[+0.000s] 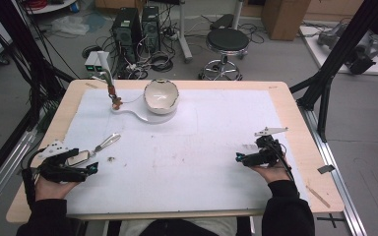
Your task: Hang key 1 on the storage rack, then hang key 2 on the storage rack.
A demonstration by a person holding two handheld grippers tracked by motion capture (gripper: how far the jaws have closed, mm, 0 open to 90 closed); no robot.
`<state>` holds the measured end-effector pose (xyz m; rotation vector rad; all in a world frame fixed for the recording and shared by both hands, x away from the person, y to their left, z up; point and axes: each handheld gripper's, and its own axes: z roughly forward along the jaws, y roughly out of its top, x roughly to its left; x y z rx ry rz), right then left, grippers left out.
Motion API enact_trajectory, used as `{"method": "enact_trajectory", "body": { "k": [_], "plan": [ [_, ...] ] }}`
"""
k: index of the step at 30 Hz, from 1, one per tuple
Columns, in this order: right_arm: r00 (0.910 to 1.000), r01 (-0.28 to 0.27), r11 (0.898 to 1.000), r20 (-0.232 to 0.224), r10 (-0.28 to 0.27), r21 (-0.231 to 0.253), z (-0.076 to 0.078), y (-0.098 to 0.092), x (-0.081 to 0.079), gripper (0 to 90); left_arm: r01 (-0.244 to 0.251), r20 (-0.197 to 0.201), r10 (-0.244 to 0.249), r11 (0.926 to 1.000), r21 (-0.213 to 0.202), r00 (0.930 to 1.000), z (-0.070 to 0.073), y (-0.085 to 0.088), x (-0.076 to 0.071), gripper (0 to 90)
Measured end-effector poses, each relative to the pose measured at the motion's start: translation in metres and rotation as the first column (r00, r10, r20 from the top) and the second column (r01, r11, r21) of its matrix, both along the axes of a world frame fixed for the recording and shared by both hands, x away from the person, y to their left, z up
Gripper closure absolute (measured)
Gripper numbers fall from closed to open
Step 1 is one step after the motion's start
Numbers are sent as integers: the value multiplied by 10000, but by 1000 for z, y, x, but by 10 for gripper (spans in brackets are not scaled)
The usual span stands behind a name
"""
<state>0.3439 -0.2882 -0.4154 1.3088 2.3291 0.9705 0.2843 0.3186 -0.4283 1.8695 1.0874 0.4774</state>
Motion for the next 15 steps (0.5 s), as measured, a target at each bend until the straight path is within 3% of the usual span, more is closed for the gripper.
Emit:
{"method": "enact_trajectory", "body": {
  "k": [5,10,15],
  "plan": [
    [9998,-68,10000,190,69,-52,-1,1,-4,6,158,15,-158,9997,177,9999,3,-3,7,17],
    [9998,-96,9999,177,97,-68,-3,1,-7,6,196,5,-196,9996,183,9998,6,-2,14,17],
    [9998,-111,9999,142,112,-94,-5,0,-10,6,321,-105,-317,9984,463,9994,10,-4,25,17]
  ]
}}
